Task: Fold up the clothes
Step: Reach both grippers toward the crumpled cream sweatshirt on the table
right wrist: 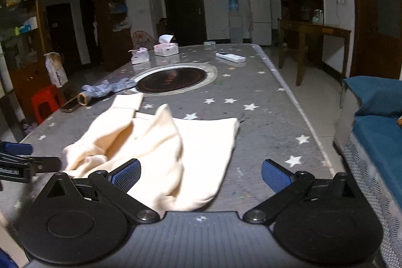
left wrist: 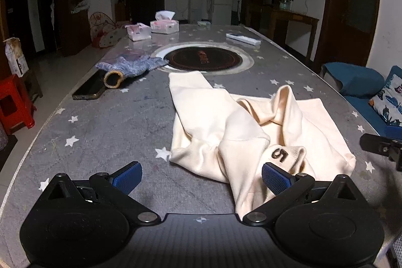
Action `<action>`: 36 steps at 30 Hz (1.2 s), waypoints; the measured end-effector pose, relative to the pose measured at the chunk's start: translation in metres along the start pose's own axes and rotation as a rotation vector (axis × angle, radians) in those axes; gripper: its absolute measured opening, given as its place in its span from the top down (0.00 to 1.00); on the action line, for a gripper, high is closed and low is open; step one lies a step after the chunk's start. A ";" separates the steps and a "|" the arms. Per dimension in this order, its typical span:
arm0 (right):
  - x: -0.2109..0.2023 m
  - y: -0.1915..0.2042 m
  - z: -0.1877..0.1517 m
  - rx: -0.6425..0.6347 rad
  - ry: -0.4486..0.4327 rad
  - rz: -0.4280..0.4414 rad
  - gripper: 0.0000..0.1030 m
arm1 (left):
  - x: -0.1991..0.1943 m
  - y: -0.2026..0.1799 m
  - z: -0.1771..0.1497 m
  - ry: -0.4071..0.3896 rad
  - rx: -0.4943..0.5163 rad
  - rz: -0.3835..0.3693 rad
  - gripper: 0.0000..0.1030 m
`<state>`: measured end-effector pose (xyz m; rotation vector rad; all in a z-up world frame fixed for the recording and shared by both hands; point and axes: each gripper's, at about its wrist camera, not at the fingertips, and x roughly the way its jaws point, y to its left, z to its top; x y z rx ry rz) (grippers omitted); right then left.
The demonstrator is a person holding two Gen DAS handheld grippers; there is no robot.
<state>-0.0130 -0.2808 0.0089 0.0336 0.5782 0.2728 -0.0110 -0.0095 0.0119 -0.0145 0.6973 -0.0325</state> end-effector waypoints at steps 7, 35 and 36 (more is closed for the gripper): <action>0.008 0.008 -0.001 0.029 0.050 0.054 0.00 | 0.006 -0.003 0.007 0.025 -0.003 -0.036 0.00; 0.025 0.011 0.001 -0.033 0.064 0.024 0.03 | 0.073 -0.031 0.044 0.092 0.092 -0.094 0.18; 0.027 0.011 0.003 -0.034 0.066 0.026 0.07 | 0.077 -0.031 0.044 0.103 0.096 -0.100 0.27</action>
